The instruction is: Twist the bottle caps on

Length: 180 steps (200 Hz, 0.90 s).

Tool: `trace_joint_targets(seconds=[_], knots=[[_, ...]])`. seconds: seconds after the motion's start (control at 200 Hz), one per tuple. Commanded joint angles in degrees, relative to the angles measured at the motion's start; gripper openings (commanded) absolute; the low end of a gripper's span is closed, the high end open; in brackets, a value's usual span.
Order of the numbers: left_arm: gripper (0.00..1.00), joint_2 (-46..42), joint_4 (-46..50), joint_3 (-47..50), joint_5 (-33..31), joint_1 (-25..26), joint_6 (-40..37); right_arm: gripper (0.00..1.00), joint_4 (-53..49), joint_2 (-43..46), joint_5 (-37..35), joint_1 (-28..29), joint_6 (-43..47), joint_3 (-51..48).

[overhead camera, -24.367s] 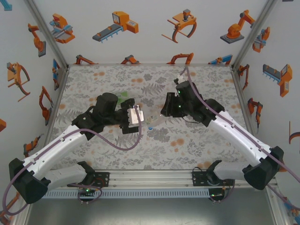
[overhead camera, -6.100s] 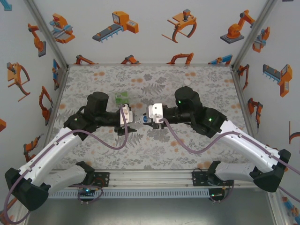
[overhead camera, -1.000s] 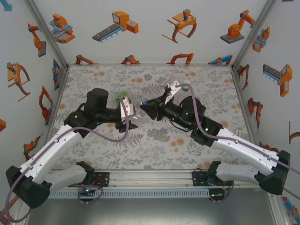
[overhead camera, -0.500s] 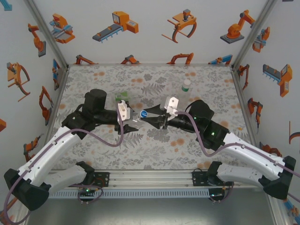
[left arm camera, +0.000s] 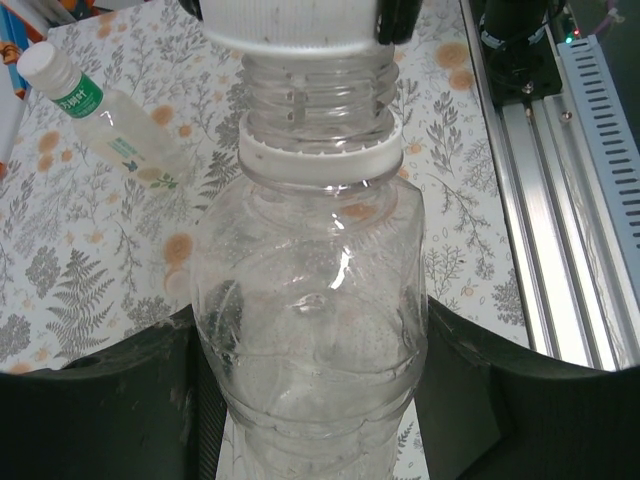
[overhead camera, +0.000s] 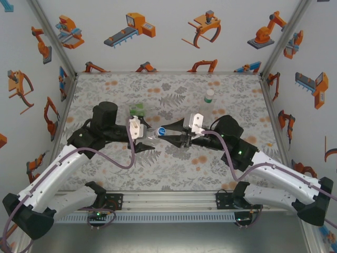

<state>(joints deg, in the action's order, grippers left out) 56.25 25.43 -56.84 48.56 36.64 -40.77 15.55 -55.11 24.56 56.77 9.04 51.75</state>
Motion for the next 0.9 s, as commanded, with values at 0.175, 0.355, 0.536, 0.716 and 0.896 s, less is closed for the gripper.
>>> trace_joint_targets(seconds=[0.175, 0.355, 0.536, 0.716, 0.896], knots=[[0.00, -1.89, -2.13, 0.40, 5.02, -0.48, -0.64, 0.00, 5.09, -0.81, 3.82, 0.10, -5.60, -2.08], [0.00, -2.49, -4.38, 1.02, 6.28, -1.24, 1.17, 0.00, 6.15, -1.17, 8.08, 0.10, -6.43, -2.90], [0.00, -2.52, -5.29, 1.12, 7.39, -1.93, 1.84, 0.00, 5.60, -1.05, 7.28, 0.13, -6.33, -2.73], [0.00, -2.31, -5.54, 1.20, 7.08, -2.04, 1.88, 0.00, 3.65, -1.44, 2.76, 0.09, -6.22, -2.09], [0.00, -2.77, -9.49, 2.63, -2.40, -2.02, 4.74, 0.00, 5.34, -3.08, -5.86, 0.12, -12.60, -2.51]])
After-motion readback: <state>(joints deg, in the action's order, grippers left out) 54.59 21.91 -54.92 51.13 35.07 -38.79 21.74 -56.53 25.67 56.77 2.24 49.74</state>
